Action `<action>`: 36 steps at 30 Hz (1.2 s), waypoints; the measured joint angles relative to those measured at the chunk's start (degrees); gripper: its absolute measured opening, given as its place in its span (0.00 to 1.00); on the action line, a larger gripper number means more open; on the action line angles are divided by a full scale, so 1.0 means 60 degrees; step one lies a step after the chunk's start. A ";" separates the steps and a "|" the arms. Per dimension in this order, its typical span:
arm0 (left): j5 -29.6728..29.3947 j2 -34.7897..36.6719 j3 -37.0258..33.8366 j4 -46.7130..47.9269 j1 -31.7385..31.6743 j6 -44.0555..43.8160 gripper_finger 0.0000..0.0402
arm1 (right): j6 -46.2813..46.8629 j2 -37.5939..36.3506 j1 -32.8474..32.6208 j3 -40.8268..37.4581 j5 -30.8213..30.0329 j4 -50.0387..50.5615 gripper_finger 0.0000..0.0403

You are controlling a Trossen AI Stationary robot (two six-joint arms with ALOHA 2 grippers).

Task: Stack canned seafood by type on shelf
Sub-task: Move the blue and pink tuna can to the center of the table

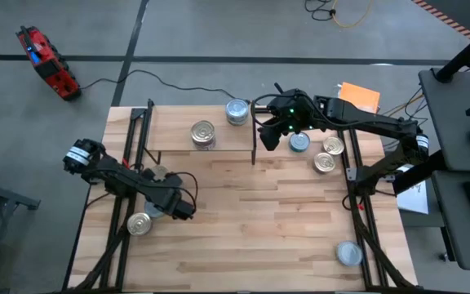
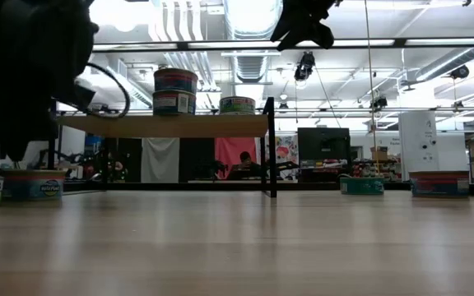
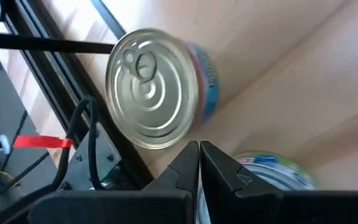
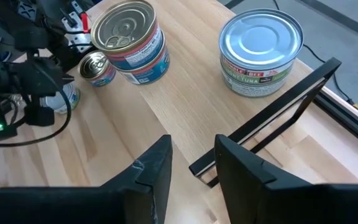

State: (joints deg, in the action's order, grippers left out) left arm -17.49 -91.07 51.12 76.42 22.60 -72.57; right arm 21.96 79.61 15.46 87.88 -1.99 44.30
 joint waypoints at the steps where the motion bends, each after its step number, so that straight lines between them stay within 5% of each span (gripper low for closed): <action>1: -0.0002 0.0000 -0.0124 -0.0067 -0.0002 -0.0027 0.00 | 0.0004 0.0000 -0.0017 0.0000 -0.0003 0.0001 0.27; 14: -0.0910 0.0000 -0.0700 -0.0171 -0.0121 -0.0749 0.00 | 0.0102 0.0004 -0.0101 -0.0007 0.0003 0.0003 0.23; 22: -0.0578 0.0004 -0.1211 -0.0683 -0.0402 -0.0824 0.00 | 0.0098 0.0004 -0.0101 -0.0007 0.0006 0.0003 0.21; 36: -0.0654 0.0011 -0.0552 -0.1512 -0.0399 -0.0145 0.00 | 0.0098 0.0004 -0.0101 -0.0007 0.0003 0.0010 0.23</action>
State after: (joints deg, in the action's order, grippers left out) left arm -21.41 -91.00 47.81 67.35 20.21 -73.44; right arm 22.55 79.64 14.85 87.83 -1.97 44.36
